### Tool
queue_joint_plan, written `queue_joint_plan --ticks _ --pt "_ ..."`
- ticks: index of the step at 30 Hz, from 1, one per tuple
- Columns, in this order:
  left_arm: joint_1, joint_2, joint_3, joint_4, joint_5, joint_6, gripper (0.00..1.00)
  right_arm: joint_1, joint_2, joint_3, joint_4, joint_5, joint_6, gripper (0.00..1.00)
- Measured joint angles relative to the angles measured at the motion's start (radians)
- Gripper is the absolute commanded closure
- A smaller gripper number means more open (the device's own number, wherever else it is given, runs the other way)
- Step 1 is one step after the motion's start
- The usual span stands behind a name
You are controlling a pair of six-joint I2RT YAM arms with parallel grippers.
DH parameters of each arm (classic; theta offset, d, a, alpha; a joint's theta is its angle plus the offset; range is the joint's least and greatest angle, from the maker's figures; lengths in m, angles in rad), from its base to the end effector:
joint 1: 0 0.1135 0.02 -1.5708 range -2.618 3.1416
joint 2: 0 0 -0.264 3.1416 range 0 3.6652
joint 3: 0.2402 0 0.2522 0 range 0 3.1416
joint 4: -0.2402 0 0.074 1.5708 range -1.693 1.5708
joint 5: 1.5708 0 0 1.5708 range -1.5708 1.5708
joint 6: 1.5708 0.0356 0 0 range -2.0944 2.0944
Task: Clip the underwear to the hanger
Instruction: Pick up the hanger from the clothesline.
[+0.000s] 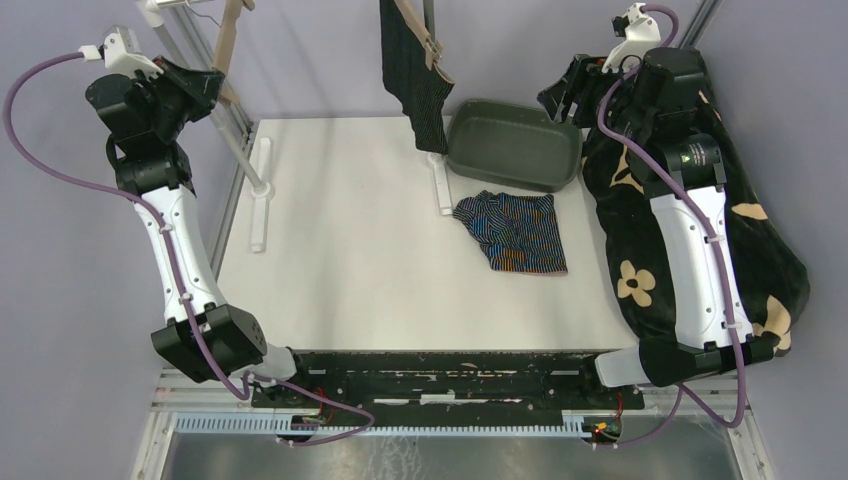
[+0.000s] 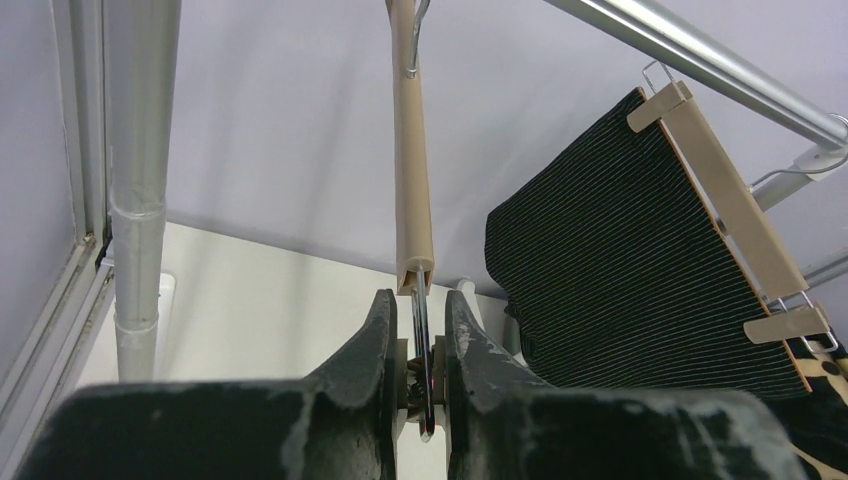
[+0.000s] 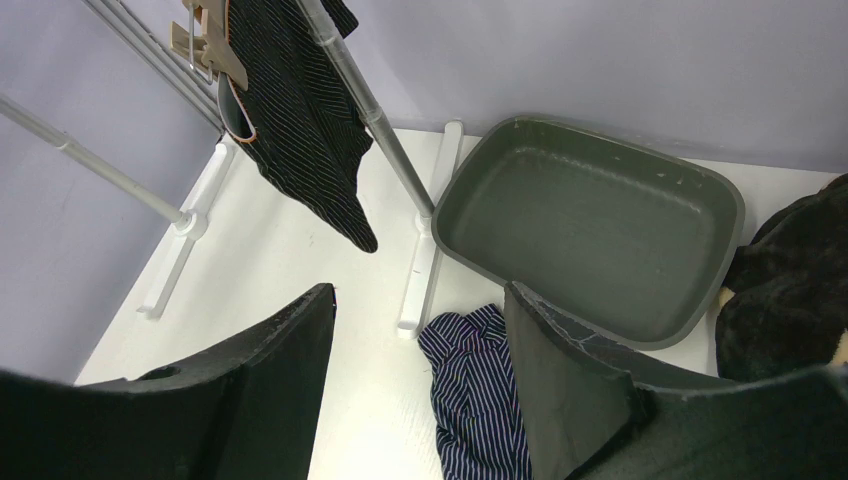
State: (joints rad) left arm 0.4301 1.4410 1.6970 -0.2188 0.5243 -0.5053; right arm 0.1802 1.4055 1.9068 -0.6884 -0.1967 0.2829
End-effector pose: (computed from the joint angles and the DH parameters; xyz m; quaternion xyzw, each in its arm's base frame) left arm 0.2913 0.1140 0.4992 -0.1355 0.6823 -0.2058 0.6883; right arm 0.2639 0.0552 0.5240 -0.0232 0.7686 0.2193 0.6006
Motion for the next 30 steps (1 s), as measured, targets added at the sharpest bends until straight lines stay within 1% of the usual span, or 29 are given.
queue_joint_plan --ticks 10,16,21,24,30 --pt "-0.005 -0.01 0.0 0.053 0.032 -0.031 0.97 -0.002 0.0 -0.003 0.002 0.0 0.0 0.29" --pt "-0.025 -0.058 -0.018 0.06 0.037 -0.042 0.97 -0.003 0.0 -0.008 0.008 0.0 0.0 0.28" --pt "-0.078 -0.175 -0.143 0.079 0.038 -0.042 0.97 -0.006 0.0 -0.008 0.022 0.008 0.0 0.28" --pt "-0.108 -0.219 -0.211 0.095 0.029 -0.042 0.97 -0.006 0.0 -0.011 0.027 0.011 0.001 0.27" --pt "-0.179 -0.328 -0.398 0.101 -0.008 -0.042 0.97 -0.006 0.0 -0.056 0.047 0.014 0.013 0.27"
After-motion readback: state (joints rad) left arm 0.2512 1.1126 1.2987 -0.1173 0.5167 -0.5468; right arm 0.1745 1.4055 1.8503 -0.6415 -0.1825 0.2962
